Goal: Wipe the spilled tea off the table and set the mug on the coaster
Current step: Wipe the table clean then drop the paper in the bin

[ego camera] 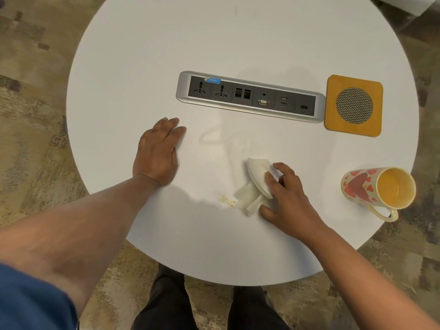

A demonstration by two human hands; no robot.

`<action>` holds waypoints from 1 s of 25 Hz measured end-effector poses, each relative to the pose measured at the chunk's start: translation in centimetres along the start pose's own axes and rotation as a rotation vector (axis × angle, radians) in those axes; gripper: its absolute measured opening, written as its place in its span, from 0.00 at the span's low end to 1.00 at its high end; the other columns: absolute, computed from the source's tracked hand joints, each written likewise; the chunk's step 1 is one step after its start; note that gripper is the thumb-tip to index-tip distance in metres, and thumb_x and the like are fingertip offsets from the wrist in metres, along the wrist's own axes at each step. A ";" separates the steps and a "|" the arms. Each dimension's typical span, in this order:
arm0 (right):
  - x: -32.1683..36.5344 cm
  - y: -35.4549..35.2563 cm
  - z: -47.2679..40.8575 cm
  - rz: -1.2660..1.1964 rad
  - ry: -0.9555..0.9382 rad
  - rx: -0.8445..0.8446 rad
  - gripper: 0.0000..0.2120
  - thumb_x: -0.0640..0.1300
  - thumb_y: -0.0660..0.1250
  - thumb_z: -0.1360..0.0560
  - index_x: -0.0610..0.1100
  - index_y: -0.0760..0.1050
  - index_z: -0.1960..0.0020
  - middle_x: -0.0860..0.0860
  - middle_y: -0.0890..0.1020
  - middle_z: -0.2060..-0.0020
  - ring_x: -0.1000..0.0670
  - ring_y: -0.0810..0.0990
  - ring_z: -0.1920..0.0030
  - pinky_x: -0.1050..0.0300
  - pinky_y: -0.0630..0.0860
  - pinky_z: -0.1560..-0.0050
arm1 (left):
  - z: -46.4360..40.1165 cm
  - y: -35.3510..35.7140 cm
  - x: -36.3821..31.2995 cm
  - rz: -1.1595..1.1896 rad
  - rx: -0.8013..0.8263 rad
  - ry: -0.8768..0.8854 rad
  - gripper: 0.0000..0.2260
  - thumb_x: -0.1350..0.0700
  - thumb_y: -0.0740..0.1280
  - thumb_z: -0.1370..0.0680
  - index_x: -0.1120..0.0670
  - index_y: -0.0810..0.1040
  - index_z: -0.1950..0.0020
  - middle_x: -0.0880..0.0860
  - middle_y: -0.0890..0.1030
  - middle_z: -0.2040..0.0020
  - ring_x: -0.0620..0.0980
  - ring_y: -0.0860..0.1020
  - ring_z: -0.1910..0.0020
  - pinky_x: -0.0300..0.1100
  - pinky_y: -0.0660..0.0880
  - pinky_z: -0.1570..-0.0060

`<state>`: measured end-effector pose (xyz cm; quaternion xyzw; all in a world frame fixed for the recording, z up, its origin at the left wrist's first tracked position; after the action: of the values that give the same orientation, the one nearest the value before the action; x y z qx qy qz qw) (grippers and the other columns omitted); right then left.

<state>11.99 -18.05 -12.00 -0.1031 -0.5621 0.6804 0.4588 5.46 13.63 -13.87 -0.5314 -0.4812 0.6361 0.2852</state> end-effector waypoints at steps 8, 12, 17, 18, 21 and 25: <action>0.8 -2.5 -3.1 0.051 0.034 -0.298 0.16 0.36 0.67 0.27 0.40 0.79 0.39 0.43 0.80 0.44 0.37 0.77 0.51 0.48 0.77 0.62 | 0.0 0.2 0.2 0.003 -0.002 -0.004 0.22 0.66 0.61 0.23 0.57 0.77 0.30 0.59 0.74 0.26 0.63 0.70 0.25 0.60 0.68 0.30; -0.2 -5.4 -6.5 0.065 0.153 -0.435 0.15 0.35 0.66 0.27 0.41 0.79 0.41 0.40 0.82 0.54 0.36 0.77 0.57 0.48 0.74 0.61 | 0.0 0.2 0.3 0.005 -0.009 -0.001 0.22 0.66 0.60 0.23 0.57 0.77 0.30 0.58 0.74 0.26 0.63 0.70 0.25 0.59 0.68 0.30; -0.1 -5.9 -10.5 -0.074 0.215 -0.498 0.14 0.35 0.64 0.27 0.43 0.82 0.45 0.44 0.84 0.52 0.38 0.78 0.49 0.56 0.69 0.57 | 0.0 0.3 0.4 0.009 -0.006 0.000 0.23 0.67 0.62 0.24 0.57 0.77 0.30 0.58 0.74 0.25 0.62 0.69 0.25 0.59 0.68 0.30; 0.0 -5.4 -11.1 -0.136 0.221 -0.476 0.15 0.35 0.64 0.26 0.43 0.82 0.42 0.45 0.84 0.46 0.39 0.78 0.43 0.59 0.69 0.51 | 0.1 0.3 0.4 0.008 -0.006 0.006 0.23 0.67 0.63 0.24 0.57 0.77 0.30 0.58 0.74 0.26 0.63 0.70 0.25 0.59 0.68 0.31; 2.7 -3.2 -12.4 -0.199 0.113 -0.361 0.21 0.32 0.62 0.25 0.42 0.77 0.33 0.45 0.78 0.32 0.43 0.73 0.30 0.56 0.65 0.31 | 0.0 0.2 0.5 0.010 -0.011 0.016 0.23 0.67 0.62 0.25 0.57 0.77 0.30 0.58 0.74 0.26 0.63 0.70 0.25 0.60 0.68 0.31; 8.4 -1.2 -12.3 -0.228 -0.254 -0.189 0.22 0.28 0.64 0.27 0.41 0.80 0.36 0.44 0.80 0.35 0.40 0.75 0.31 0.54 0.66 0.32 | 0.2 0.1 0.2 0.007 0.011 -0.001 0.23 0.67 0.62 0.24 0.57 0.77 0.30 0.58 0.74 0.25 0.62 0.69 0.24 0.59 0.67 0.30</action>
<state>15.96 -3.61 -12.06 0.0055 -0.6848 0.5758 0.4466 5.28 13.69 -14.08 -0.5311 -0.4760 0.6400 0.2858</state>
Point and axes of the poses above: each hand's wrist, its own z-axis away from the middle knuckle, its own y-axis out of the palm, x = y × z, the point moved 7 cm from there along -z, towards the middle knuckle
